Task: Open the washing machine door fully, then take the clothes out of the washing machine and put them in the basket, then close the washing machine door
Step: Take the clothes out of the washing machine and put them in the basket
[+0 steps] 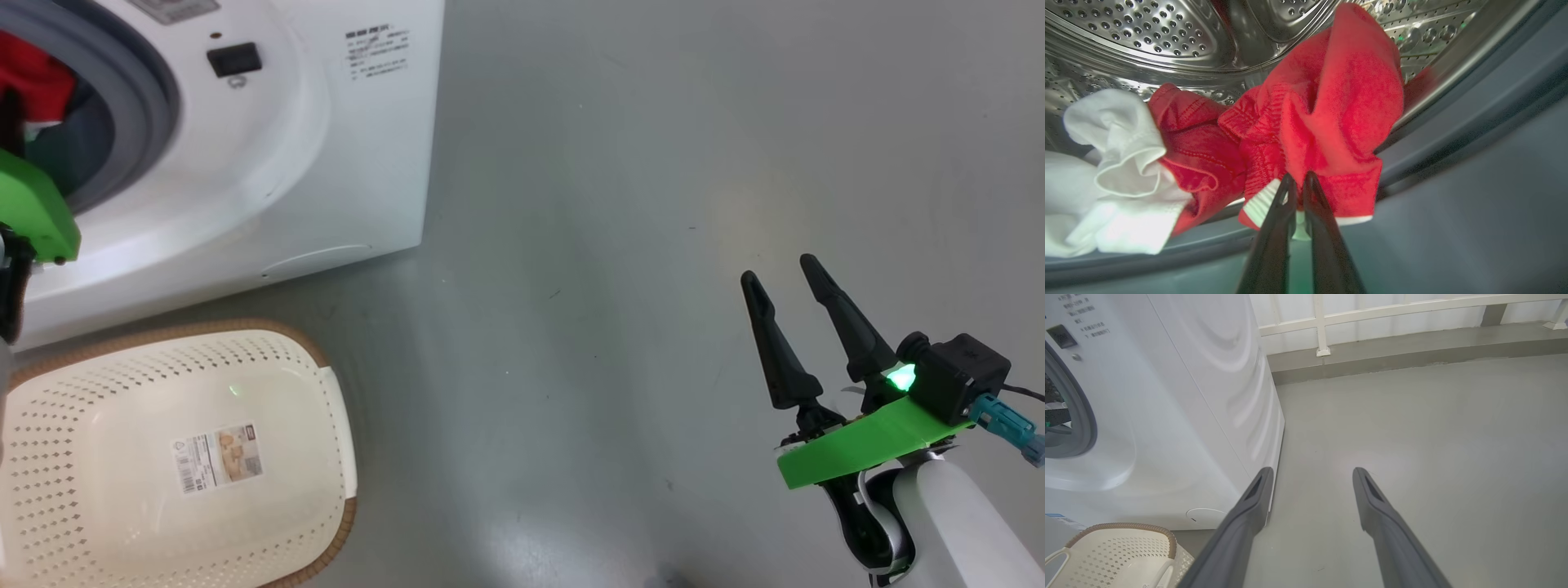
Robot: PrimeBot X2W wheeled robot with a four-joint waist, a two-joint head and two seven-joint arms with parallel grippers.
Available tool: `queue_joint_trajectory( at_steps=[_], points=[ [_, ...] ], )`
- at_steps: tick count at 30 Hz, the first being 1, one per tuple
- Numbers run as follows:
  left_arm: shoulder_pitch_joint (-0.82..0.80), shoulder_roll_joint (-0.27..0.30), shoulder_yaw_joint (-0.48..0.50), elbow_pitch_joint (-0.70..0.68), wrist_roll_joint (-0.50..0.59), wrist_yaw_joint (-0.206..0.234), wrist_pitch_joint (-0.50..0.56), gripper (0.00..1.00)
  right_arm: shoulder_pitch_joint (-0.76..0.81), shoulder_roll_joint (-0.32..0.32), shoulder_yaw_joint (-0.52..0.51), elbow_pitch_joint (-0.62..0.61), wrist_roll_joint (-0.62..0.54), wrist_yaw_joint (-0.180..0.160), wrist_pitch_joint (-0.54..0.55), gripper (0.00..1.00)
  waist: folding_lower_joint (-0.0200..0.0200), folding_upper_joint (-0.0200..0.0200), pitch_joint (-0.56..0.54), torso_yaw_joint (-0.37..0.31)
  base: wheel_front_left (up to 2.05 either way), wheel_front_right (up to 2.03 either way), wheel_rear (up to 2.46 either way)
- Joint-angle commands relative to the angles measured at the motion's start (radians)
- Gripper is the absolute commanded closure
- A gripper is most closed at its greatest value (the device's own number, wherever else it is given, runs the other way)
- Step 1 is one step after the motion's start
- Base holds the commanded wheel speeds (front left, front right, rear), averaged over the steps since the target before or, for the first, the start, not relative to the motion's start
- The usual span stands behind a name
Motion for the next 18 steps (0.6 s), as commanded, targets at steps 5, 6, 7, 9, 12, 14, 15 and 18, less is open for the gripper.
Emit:
queue_joint_trajectory(
  at_steps=[5,6,7,9,12,14,15,18],
  points=[
    [0.017,0.024,0.045,-0.021,-0.057,0.001,-0.065,1.0,-0.008,-0.022,0.011,-0.022,0.001,0.006,-0.009,0.0,0.0,-0.0001,-0.023,0.021,0.0,0.0,0.0],
    [0.023,0.019,0.052,-0.027,-0.068,0.001,-0.072,1.0,-0.007,-0.024,0.01,-0.022,0.0,0.006,-0.009,0.0,0.0,-0.0001,-0.028,0.025,0.0,0.0,0.0],
    [0.03,0.014,0.059,-0.034,-0.077,0.001,-0.078,1.0,-0.006,-0.026,0.009,-0.022,0.0,0.006,-0.009,0.0,0.0,-0.0001,-0.032,0.03,0.0,0.0,0.0],
    [0.045,0.01,0.067,-0.051,-0.087,0.001,-0.086,1.0,-0.003,-0.029,0.006,-0.021,-0.001,0.006,-0.009,0.0,0.0,-0.0001,-0.042,0.039,0.0,0.0,0.0],
    [0.066,0.011,0.097,-0.099,-0.099,0.006,-0.09,1.0,-0.001,-0.034,0.005,-0.022,-0.002,0.006,-0.009,0.0,0.0,-0.0001,-0.056,0.052,0.0,0.0,0.0],
    [0.092,0.015,0.129,-0.159,-0.095,0.029,-0.091,1.0,0.0,-0.037,0.004,-0.021,-0.003,0.006,-0.009,0.0,0.0,-0.0001,-0.066,0.06,0.0,0.0,0.0],
    [0.092,0.015,0.129,-0.159,-0.095,0.029,-0.091,1.0,0.0,-0.037,0.004,-0.021,-0.003,0.006,-0.009,0.0,0.0,-0.0001,-0.066,0.06,0.0,0.0,0.0],
    [0.149,0.009,0.188,-0.257,-0.084,0.049,-0.091,1.0,0.002,-0.042,0.003,-0.019,-0.004,0.006,-0.009,0.0,0.0,-0.0001,-0.084,0.071,0.0,0.0,0.0]
  ],
)
